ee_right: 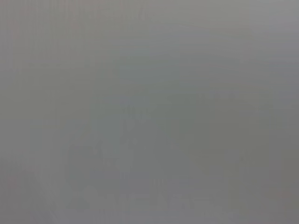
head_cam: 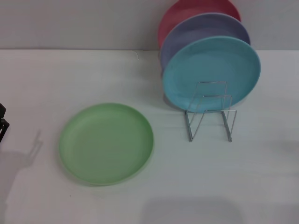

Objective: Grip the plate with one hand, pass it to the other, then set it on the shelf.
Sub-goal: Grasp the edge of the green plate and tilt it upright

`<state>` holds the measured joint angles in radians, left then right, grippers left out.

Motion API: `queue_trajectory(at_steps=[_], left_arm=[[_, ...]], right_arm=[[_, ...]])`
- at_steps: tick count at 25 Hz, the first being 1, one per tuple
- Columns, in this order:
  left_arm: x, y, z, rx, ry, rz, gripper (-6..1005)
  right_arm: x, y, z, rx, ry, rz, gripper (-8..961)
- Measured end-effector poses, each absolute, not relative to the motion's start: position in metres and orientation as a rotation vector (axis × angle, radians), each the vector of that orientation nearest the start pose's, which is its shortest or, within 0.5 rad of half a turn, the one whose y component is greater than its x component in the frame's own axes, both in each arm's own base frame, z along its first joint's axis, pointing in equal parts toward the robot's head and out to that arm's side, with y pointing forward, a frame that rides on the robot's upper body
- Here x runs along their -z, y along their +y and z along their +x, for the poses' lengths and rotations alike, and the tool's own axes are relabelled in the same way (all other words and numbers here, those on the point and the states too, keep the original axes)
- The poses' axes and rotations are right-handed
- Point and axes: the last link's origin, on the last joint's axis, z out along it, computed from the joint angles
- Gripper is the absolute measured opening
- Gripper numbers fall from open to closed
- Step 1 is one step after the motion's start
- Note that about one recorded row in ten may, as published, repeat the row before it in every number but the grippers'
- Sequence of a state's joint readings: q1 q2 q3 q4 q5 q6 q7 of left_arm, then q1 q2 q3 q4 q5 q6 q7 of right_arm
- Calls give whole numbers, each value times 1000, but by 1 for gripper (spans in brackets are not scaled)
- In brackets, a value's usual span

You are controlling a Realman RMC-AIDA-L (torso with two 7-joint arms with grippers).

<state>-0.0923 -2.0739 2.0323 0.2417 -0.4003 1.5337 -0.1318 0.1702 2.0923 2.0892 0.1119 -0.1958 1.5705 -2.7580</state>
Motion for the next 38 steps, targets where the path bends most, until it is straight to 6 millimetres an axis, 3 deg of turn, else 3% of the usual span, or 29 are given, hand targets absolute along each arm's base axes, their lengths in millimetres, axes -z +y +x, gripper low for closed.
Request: queue_trajectory(at_steps=[12,19,25,27,31,34,38], left_arm=[[-3,223,-336,859,-340,-1562,801],[-11,259,-321,833,-384,-1596,794],[-19,293,-289,618,-439,-1686,788],[-27,303,-270,546,-551,-1729,786],[-40,312,-228,445,-718,-1820,782],[-42,313,-210,304,-858,-1901,779],[-40,315,-200,176,-983,-1972,775]], right_arm=[[-66,226,384,-853,483,-1191,847],[-67,229,383,-879,492,-1187,847],[-67,230,382,-883,492,-1187,846],[-67,230,382,-883,492,-1186,846],[-67,230,382,-883,494,-1186,846],[-67,230,382,-884,494,-1186,846],[-66,230,383,-879,502,-1188,846]])
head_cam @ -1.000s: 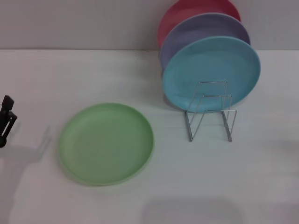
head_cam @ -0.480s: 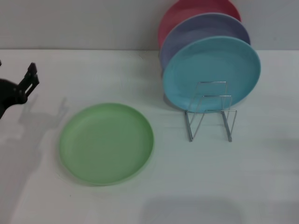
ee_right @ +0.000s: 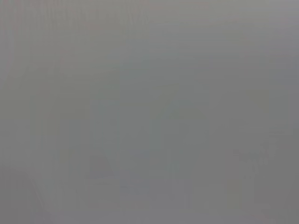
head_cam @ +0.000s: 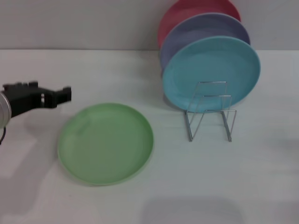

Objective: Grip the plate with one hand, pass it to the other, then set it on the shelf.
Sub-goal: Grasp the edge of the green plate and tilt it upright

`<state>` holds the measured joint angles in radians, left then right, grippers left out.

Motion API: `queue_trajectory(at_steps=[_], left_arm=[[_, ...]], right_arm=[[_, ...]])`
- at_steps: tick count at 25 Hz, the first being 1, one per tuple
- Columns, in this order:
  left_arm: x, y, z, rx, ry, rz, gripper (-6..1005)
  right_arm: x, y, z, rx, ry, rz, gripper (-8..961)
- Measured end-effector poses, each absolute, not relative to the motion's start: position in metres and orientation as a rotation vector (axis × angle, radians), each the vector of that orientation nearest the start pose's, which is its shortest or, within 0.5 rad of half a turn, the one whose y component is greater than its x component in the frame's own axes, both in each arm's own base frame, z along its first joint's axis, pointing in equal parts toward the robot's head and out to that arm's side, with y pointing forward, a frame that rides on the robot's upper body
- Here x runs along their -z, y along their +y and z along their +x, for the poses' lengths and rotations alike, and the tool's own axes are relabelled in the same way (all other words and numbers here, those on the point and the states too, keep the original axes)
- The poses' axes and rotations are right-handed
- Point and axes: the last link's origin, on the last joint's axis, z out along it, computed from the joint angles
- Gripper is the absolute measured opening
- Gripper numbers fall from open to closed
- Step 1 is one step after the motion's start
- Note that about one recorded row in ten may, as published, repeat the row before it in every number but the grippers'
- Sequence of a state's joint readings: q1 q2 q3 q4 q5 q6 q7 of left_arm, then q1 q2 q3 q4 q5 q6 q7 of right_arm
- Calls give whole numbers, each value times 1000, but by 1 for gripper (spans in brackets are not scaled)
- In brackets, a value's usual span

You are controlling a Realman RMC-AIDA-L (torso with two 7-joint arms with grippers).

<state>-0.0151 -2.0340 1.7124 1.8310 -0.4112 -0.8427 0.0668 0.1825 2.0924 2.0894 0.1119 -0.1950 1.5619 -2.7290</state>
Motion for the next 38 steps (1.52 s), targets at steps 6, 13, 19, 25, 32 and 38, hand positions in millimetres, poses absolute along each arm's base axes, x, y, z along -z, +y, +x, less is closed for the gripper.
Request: queue_trajectory(at_steps=[6,13,19,25,32,38], left_arm=[[-24,315,-213,49,-1077,-2038,770],[-11,315,-227,-9,-1132,-2055,763],[0,317,-238,-52,-1177,-2061,757],[9,321,-247,-96,-1203,-2068,751],[14,324,-253,-124,-1223,-2071,744],[14,325,-255,-133,-1242,-2066,738]], right_arm=[[-64,229,386,-866,519,-1192,846],[-63,229,387,-861,526,-1196,847],[-63,229,387,-858,530,-1199,847],[-62,229,387,-857,531,-1199,847],[-62,229,387,-857,531,-1199,846],[-62,229,387,-857,531,-1199,846]])
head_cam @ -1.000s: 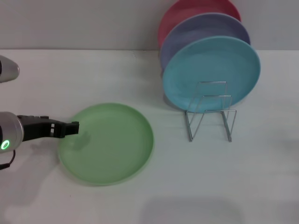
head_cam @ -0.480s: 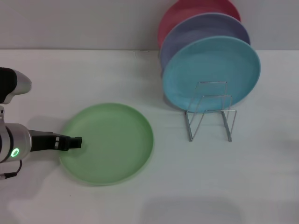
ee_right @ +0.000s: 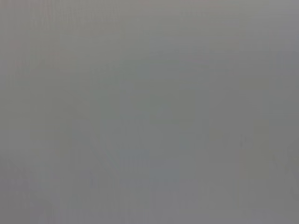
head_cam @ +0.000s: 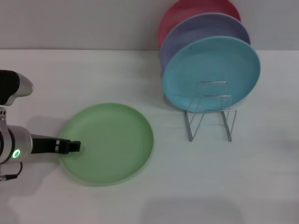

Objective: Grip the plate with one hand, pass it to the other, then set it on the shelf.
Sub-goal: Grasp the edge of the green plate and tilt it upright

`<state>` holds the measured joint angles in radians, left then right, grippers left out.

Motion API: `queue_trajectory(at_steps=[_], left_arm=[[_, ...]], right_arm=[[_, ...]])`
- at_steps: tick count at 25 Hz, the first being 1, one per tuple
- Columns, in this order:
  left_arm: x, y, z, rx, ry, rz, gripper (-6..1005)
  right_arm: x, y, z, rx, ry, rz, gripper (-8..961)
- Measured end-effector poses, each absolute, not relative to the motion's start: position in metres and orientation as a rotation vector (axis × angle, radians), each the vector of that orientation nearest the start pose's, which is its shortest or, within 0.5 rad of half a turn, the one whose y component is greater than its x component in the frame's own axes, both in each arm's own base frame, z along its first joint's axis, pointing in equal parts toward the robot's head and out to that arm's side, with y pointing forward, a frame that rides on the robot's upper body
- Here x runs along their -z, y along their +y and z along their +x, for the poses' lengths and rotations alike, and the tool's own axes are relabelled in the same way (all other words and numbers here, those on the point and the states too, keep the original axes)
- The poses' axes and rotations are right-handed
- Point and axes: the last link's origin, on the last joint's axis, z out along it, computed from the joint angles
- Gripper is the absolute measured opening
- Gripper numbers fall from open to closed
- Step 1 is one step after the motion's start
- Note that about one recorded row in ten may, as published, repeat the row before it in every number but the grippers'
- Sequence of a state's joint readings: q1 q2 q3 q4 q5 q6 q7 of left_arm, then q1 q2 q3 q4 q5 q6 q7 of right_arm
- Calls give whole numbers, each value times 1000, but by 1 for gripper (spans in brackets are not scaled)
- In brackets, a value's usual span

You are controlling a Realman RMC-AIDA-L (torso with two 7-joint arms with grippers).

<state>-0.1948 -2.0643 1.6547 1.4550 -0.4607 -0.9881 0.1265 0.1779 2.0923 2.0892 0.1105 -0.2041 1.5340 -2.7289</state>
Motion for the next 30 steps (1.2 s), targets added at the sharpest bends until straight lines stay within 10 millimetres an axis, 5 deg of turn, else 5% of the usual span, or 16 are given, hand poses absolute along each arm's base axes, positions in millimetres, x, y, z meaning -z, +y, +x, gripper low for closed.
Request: queue_trajectory(at_steps=[4,14,30], left_arm=[[15,324,-254,-137,-1246,-2081,734],[15,325,-251,-134,-1228,-2093,306],[10,325,-238,-105,-1160,-2128,47]], right_arm=[[-63,229,387,-857,530,-1199,846],[-63,229,387,-861,525,-1198,847],[-64,229,384,-873,507,-1200,846]])
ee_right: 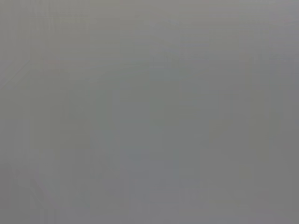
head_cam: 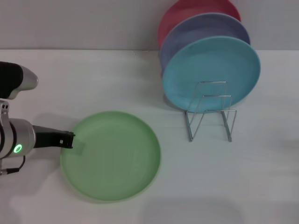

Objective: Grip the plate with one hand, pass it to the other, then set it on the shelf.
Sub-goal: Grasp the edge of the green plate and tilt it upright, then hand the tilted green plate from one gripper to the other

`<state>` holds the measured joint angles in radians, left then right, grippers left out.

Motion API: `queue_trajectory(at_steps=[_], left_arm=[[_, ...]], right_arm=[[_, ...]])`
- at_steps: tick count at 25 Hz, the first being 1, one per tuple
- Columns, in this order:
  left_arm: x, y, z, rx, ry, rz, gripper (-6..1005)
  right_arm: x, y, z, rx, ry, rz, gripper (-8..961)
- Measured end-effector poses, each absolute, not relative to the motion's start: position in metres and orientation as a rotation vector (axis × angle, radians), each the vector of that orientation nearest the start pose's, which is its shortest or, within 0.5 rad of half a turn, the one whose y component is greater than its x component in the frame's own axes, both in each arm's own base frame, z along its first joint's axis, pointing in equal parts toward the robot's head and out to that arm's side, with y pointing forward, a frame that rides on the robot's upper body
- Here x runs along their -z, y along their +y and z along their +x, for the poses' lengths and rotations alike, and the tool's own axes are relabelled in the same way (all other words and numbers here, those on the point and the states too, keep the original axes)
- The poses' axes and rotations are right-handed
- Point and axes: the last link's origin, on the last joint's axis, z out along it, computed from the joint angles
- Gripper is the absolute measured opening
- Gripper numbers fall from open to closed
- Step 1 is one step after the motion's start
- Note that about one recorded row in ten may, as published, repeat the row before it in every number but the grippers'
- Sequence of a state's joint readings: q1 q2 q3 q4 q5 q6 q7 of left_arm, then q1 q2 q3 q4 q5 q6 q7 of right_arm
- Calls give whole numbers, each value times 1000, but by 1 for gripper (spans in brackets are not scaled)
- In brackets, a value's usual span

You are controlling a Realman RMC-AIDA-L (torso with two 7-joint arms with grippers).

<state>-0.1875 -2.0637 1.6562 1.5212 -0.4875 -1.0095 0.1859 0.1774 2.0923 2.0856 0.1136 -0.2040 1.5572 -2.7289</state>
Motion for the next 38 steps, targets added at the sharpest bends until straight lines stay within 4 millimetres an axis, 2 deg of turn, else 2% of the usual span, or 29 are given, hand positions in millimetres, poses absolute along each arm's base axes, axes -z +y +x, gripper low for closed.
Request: queue_trajectory(at_steps=[6,13,14,15,18,19,20,23,24,25,28,29,30,31,32,33,34,35,38], left_arm=[[-2,322,-224,-37,-1106,-2143,33],[-21,318,-201,37,-1004,-2152,32],[-22,318,-199,43,-994,-2152,33],[-24,318,-196,53,-981,-2152,33],[-30,318,-187,79,-944,-2148,33],[-33,318,-183,92,-927,-2144,33],[-33,318,-183,92,-927,-2144,33],[-37,320,-180,106,-912,-2136,32],[-39,322,-179,113,-905,-2128,32],[-39,322,-179,113,-905,-2128,32],[-40,324,-177,119,-896,-2125,32],[-41,324,-176,122,-892,-2124,32],[-41,324,-176,122,-892,-2124,32],[-41,325,-175,125,-888,-2125,32],[-41,325,-175,125,-888,-2125,32],[-41,325,-174,127,-885,-2125,32],[-42,325,-173,130,-883,-2123,32],[-42,325,-173,130,-883,-2123,32],[-44,326,-173,133,-878,-2120,33]], right_arm=[[-64,227,377,-916,473,-1218,845],[-71,230,347,-1077,317,-1257,844],[-74,240,332,-1168,277,-1292,844],[-74,240,332,-1168,277,-1292,844],[-76,261,307,-1299,226,-1368,844],[-72,282,285,-1366,212,-1449,844],[-72,282,285,-1366,212,-1449,844],[-61,315,248,-1406,237,-1629,843],[-53,337,221,-1367,305,-1776,843],[-53,337,221,-1367,305,-1776,843],[-45,360,175,-1236,406,-2005,843],[-44,370,149,-1124,455,-2121,842],[-44,370,149,-1124,455,-2121,842],[-47,378,120,-1026,491,-2213,841],[-47,378,120,-1026,491,-2213,841],[-50,381,107,-974,502,-2250,840],[-51,383,82,-862,523,-2330,840],[-51,383,82,-862,523,-2330,839],[-49,392,62,-652,677,-2387,838]])
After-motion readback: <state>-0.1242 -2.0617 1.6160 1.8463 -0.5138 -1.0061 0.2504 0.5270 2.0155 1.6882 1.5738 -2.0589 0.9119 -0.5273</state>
